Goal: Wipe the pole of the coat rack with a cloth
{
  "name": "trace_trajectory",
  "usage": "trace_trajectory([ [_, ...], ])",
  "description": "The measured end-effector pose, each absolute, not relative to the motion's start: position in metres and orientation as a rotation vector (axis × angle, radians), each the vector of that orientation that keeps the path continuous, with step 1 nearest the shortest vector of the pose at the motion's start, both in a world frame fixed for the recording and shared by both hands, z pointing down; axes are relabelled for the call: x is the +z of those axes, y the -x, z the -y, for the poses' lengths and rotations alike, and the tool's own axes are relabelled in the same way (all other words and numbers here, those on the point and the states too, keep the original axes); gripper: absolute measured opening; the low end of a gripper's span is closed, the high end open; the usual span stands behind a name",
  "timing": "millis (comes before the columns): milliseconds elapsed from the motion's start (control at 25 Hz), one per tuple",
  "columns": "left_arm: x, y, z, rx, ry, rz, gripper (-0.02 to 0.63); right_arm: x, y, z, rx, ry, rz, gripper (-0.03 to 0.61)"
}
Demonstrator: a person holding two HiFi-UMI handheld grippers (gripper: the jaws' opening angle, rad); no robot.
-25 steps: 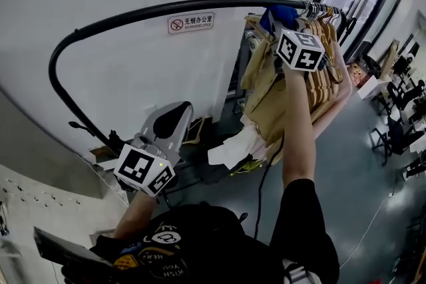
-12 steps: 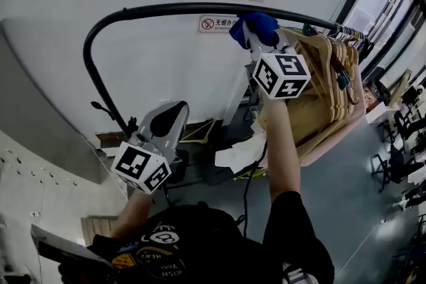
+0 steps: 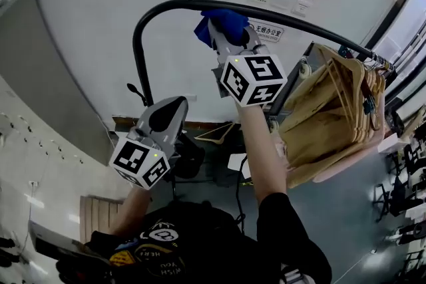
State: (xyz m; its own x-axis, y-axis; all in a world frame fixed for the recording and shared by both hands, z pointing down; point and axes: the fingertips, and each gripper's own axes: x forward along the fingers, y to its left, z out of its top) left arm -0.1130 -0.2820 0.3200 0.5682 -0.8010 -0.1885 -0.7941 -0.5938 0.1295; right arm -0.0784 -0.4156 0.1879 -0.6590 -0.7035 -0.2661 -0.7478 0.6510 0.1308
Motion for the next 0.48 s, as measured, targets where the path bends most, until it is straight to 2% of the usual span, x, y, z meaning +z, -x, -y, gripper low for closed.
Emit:
trace_trajectory([
  [480,0.318,0.139,0.285,-0.369,-2.742,1.434,0.002,0.189,0.107,0.414,0.339,1.161,-2.692,0.054],
])
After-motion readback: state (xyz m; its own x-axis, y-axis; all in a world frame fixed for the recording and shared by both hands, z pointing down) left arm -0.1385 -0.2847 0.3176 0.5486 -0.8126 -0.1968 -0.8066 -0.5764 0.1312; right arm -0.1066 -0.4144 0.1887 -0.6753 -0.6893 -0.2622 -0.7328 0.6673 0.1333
